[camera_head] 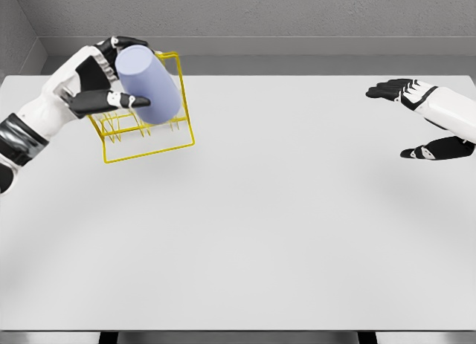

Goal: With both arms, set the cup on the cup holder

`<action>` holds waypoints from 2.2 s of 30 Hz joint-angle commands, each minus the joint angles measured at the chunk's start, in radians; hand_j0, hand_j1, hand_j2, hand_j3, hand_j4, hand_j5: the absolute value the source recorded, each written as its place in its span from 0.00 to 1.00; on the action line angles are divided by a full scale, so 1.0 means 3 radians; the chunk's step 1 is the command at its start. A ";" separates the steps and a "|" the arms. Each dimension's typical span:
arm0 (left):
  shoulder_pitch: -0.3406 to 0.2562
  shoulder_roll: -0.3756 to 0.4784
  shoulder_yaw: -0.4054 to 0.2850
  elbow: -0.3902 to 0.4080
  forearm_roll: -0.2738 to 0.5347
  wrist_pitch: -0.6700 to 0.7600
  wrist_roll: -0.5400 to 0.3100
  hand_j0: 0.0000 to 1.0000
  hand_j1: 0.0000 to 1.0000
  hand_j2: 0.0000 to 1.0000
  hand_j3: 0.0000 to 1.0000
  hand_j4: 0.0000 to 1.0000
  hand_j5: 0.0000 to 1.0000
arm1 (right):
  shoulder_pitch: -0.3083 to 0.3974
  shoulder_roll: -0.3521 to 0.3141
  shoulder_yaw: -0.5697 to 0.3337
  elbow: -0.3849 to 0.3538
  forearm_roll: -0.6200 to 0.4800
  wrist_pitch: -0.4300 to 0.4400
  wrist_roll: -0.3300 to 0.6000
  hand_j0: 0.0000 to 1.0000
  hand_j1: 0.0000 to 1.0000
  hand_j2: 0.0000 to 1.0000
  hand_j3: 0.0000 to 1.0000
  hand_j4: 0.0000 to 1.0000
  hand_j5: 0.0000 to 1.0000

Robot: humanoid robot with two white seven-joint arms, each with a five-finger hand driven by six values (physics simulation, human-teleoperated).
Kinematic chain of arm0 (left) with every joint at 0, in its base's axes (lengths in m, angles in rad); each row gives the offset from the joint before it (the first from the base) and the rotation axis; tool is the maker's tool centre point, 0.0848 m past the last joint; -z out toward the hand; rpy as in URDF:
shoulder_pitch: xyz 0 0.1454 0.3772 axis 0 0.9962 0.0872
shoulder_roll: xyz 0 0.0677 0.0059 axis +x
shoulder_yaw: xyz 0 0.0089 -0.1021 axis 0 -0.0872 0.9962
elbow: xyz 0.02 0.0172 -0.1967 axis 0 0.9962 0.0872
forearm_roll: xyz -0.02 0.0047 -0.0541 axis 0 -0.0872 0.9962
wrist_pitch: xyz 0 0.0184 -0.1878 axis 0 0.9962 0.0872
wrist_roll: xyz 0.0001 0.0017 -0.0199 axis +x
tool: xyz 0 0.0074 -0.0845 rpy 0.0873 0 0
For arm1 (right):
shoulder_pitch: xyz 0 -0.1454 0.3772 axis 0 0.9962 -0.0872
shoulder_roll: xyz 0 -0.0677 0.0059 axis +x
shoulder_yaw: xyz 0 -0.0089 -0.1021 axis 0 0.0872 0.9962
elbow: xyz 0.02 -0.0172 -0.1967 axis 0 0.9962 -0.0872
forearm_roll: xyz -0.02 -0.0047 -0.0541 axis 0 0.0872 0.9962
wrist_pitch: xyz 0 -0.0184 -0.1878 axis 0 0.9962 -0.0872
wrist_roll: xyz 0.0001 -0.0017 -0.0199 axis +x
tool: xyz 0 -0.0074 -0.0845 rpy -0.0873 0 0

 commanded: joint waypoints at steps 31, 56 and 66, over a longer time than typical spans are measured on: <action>-0.0133 0.0001 0.0130 0.0457 0.0021 0.0001 -0.0004 0.63 0.63 0.63 0.63 0.63 0.63 | 0.0000 -0.0003 0.0000 -0.0001 -0.0025 0.0010 -0.0002 1.00 1.00 1.00 1.00 1.00 1.00; -0.0128 -0.0035 0.0104 0.0544 -0.0030 0.0011 -0.0015 0.99 0.99 0.99 0.99 0.99 0.99 | 0.0000 -0.0003 0.0000 0.0009 -0.0025 0.0010 -0.0002 1.00 1.00 1.00 1.00 1.00 1.00; -0.0133 0.0016 0.0109 0.0436 -0.0025 -0.0029 -0.0009 1.00 1.00 1.00 1.00 1.00 1.00 | 0.0000 -0.0003 0.0000 0.0009 -0.0025 0.0010 -0.0002 1.00 1.00 1.00 1.00 1.00 1.00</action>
